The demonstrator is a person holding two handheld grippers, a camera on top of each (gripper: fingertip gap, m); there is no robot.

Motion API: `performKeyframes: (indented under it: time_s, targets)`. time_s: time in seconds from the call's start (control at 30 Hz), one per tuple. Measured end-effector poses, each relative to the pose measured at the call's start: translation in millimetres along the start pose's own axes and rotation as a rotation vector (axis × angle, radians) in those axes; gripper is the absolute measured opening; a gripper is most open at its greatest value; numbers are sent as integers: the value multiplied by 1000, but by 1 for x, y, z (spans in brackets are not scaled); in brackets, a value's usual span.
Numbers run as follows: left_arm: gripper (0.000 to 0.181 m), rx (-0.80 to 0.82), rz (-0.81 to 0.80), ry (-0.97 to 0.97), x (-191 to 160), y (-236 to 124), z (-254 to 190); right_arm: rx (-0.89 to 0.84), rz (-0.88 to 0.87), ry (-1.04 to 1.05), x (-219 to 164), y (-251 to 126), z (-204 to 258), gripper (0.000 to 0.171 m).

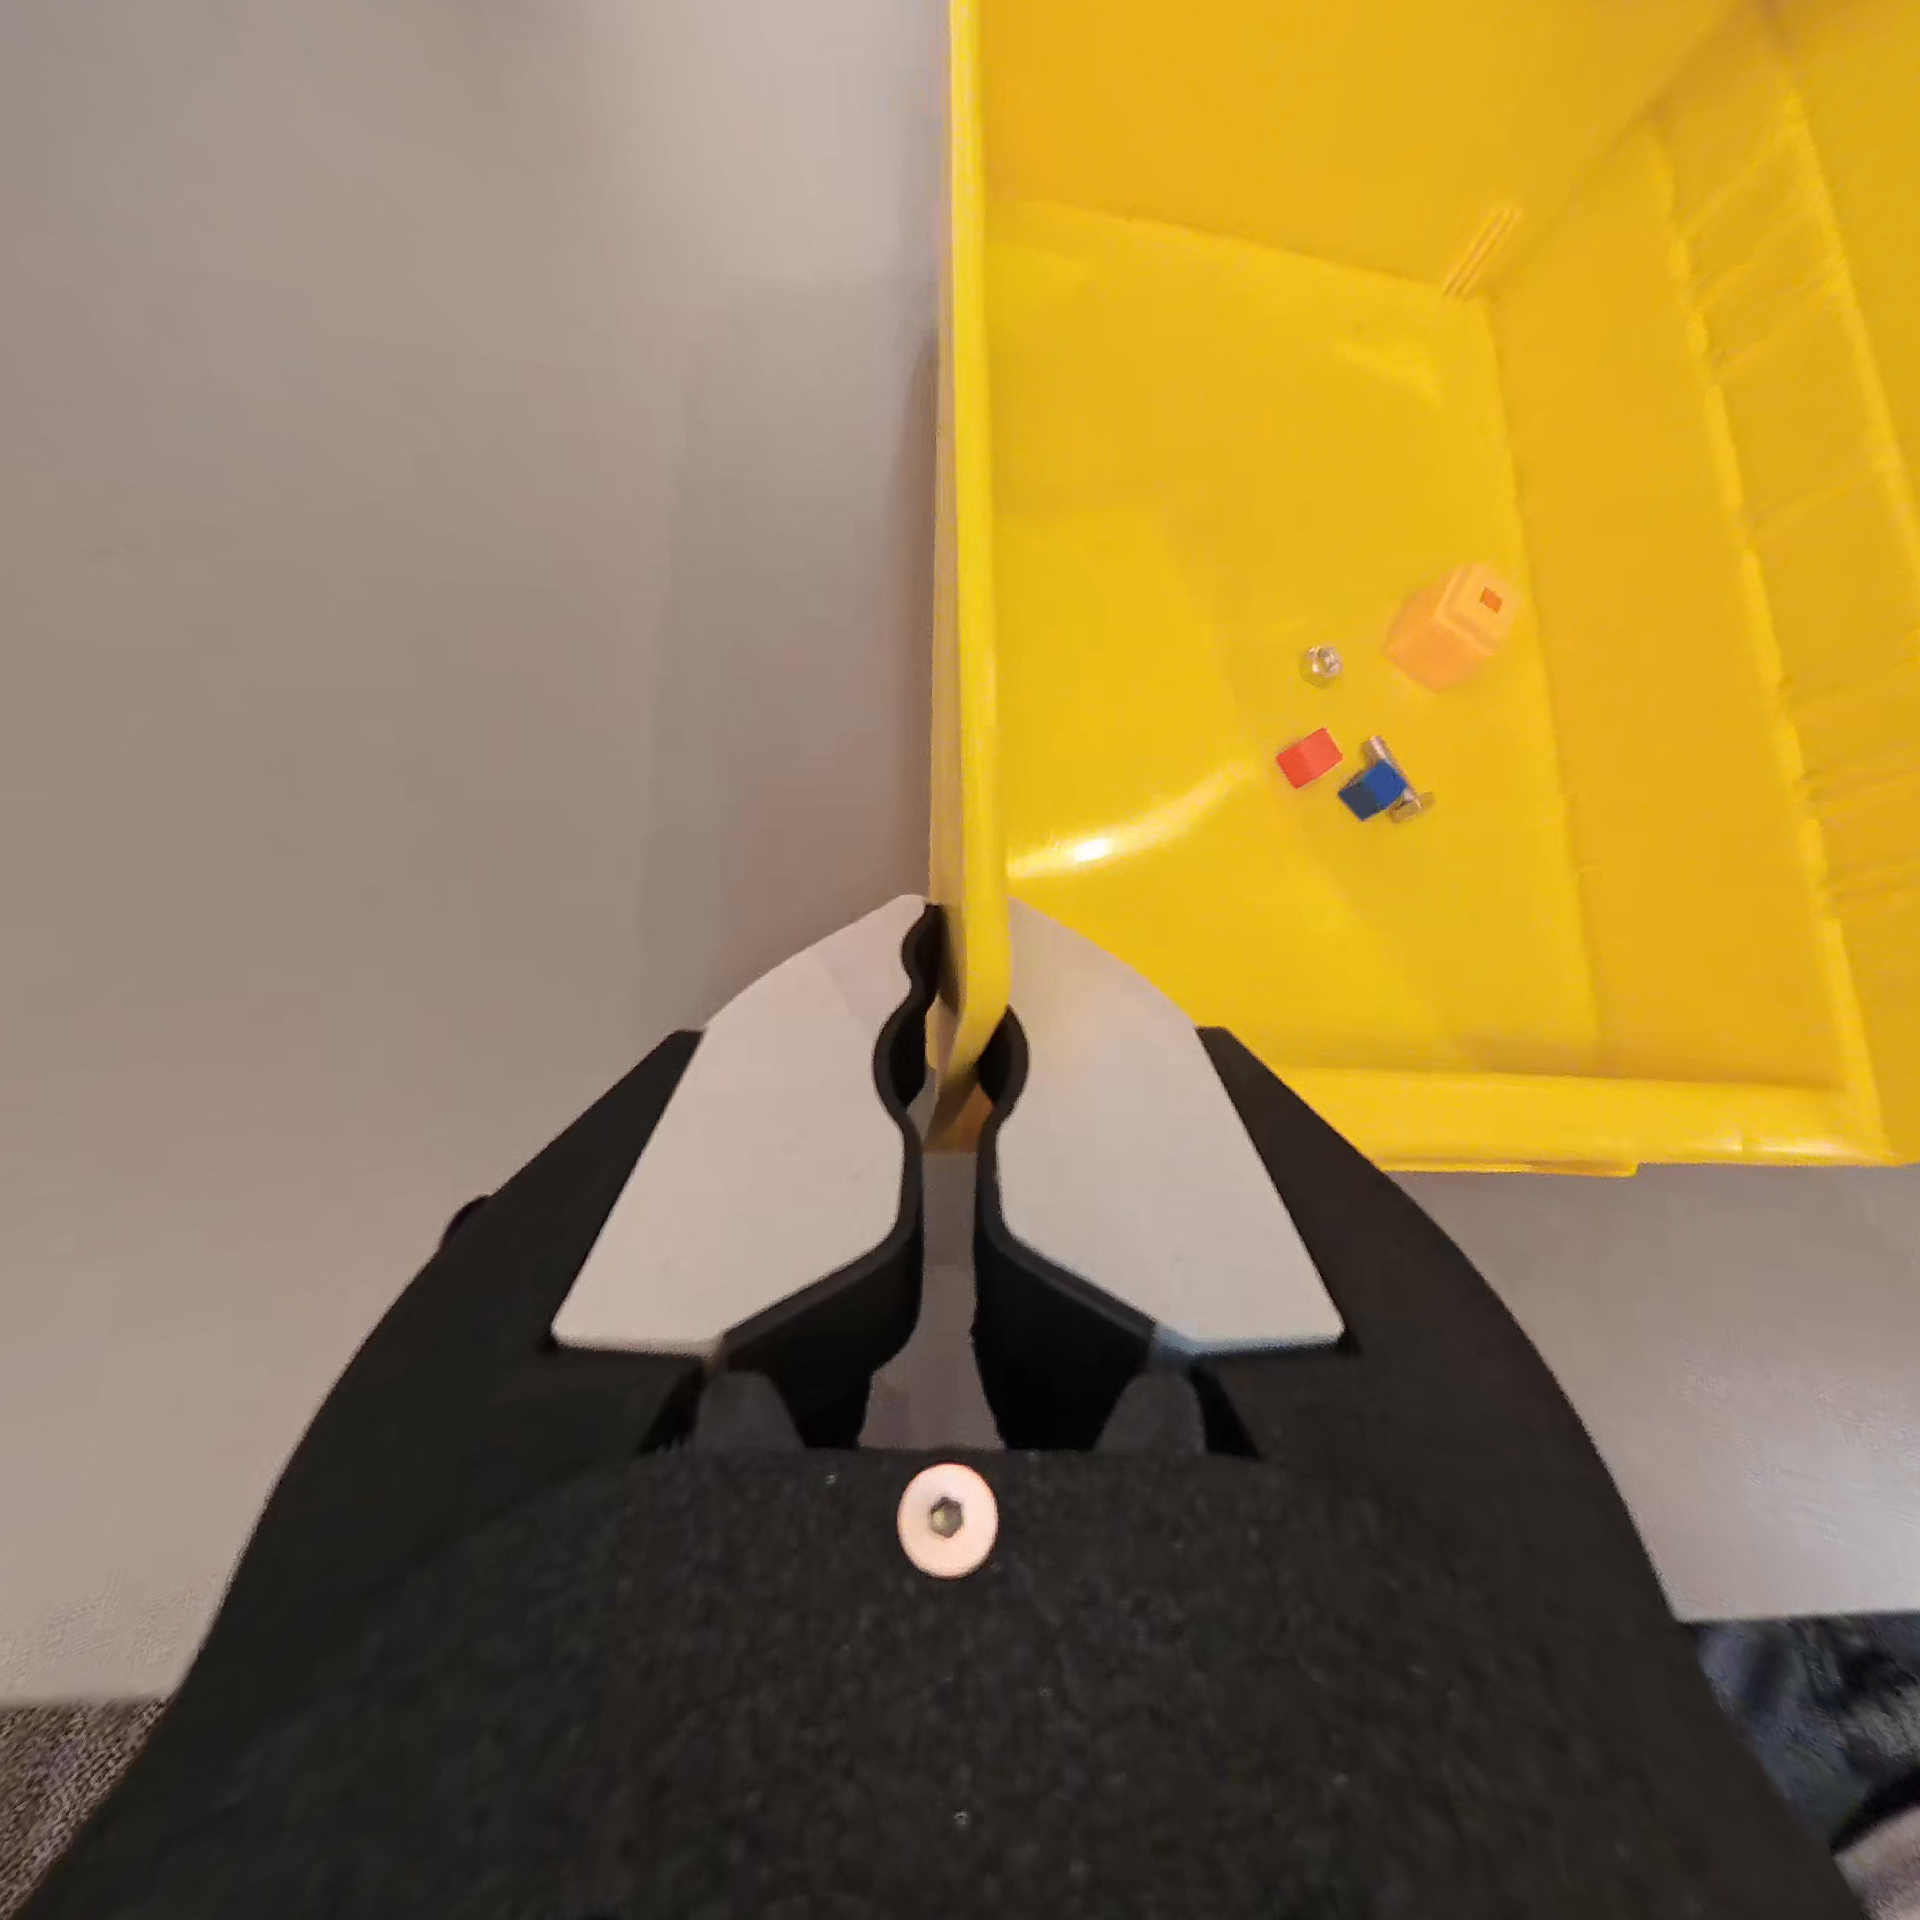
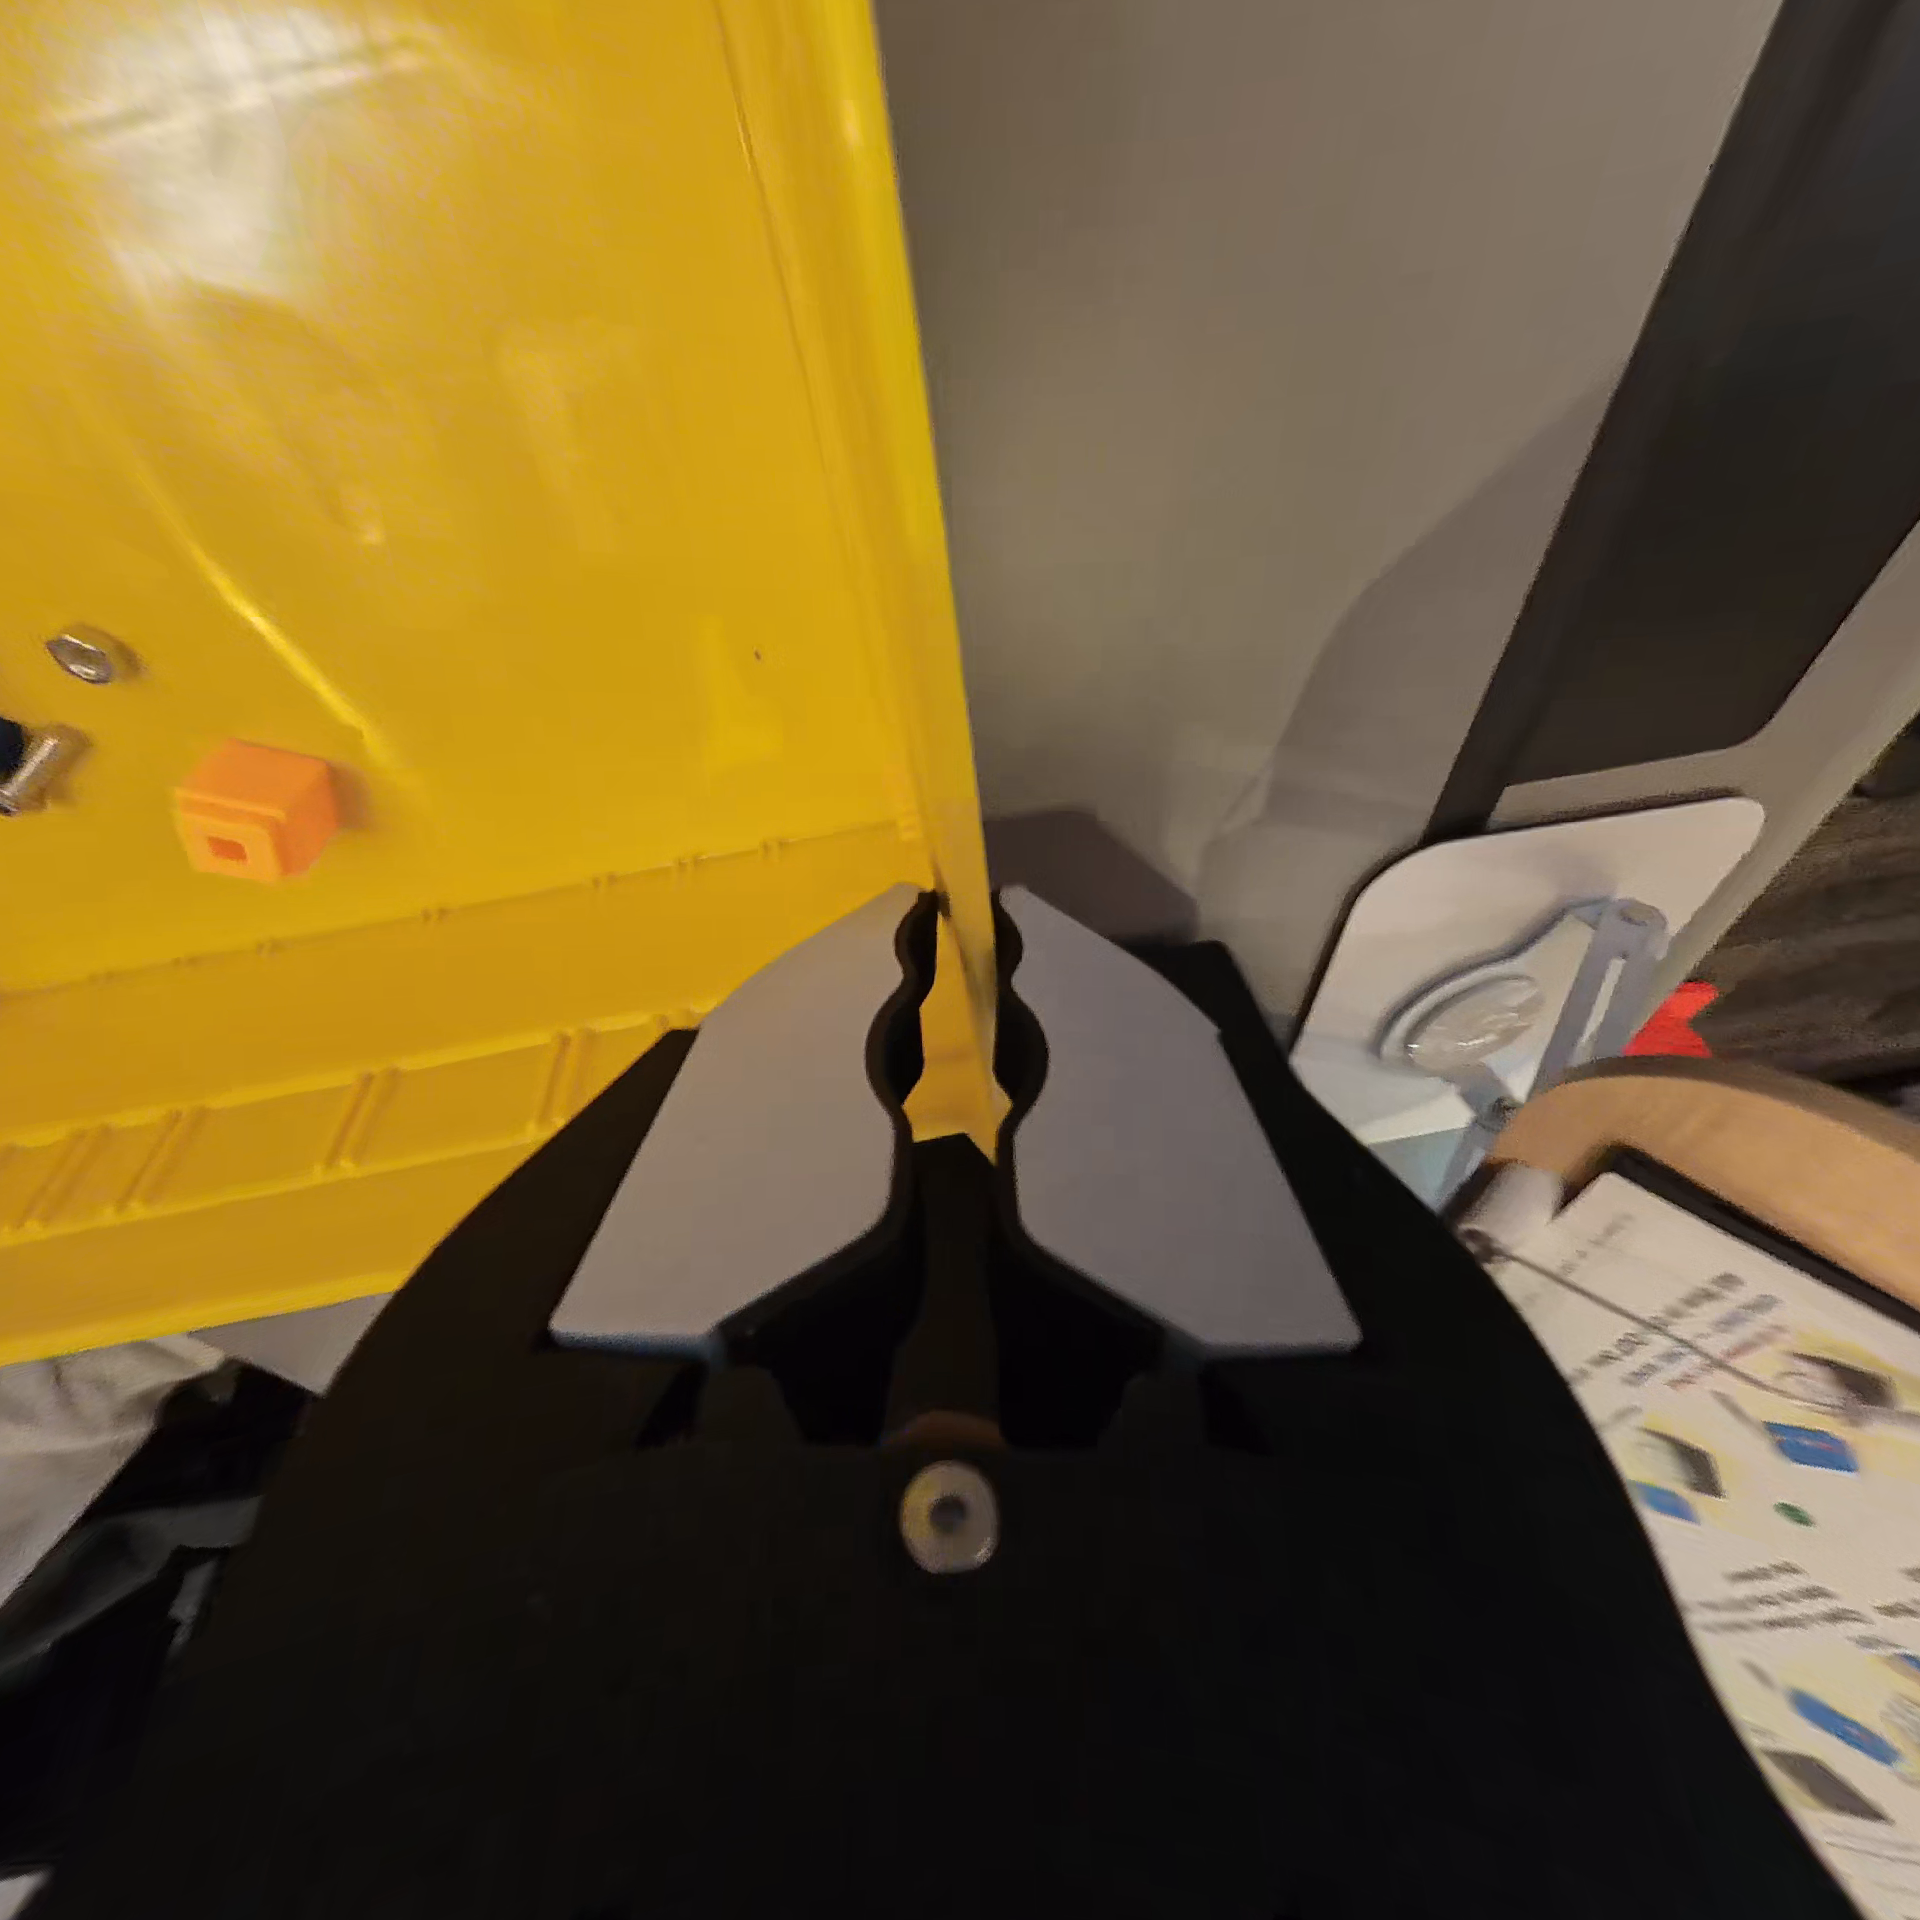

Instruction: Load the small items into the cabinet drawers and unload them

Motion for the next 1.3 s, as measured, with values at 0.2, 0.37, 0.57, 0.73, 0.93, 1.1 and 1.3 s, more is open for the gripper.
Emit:
performKeyframes:
  time_s: [0.2, 0.37, 0.57, 0.73, 0.93, 1.1, 1.3]
  targets:
    - [3, 36, 40, -2, 29, 29, 7, -15, 38, 6, 18, 18, -35, 10]
    - [3, -2, 97, -8, 42, 56, 14, -72, 39, 50, 22, 34, -56, 13]
    - [12, -33, 26, -54, 39, 61, 13, -303, -296, 193, 11, -20, -27, 45]
    - [28, -10, 35, -58, 36, 51, 16, -348, -965, 260, -89, -71, 91, 44]
    - [46, 51, -47, 64, 34, -18, -21, -384, -1346, 359, -244, 4, 208, 49]
    - [67, -346, -194, 62, 39, -56, -118, -286, -1332, 591, -346, 61, 232, 43]
    - [70, -249, -389, 12, -8, -29, -183, -210, -1392, 897, -421, 105, 253, 34]
Point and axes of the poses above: each gripper's, where its closed fingertips meet, y out along the fingers, x out of its top, z = x × y across the jaws, the point moved 6 cm from there along -y, back along the fingers, and after that the axes turned 1 degree about y, right-handed, at the moved point
